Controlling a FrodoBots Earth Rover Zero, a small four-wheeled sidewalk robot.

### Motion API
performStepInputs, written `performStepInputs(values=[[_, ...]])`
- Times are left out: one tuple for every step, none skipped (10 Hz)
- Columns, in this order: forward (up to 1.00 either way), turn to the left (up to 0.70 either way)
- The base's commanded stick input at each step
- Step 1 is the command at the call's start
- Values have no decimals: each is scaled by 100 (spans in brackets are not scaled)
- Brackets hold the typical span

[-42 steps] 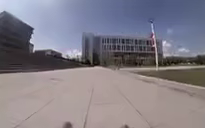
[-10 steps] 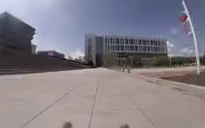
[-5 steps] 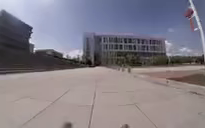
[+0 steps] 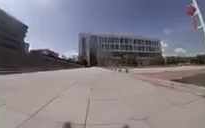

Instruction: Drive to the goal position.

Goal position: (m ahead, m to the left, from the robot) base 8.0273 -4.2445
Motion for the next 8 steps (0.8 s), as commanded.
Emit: performStepInputs(values=[[100,-13],[100,-13],[100,-13],[100,-9],[100,0],[100,0],[100,0],[100,0]])
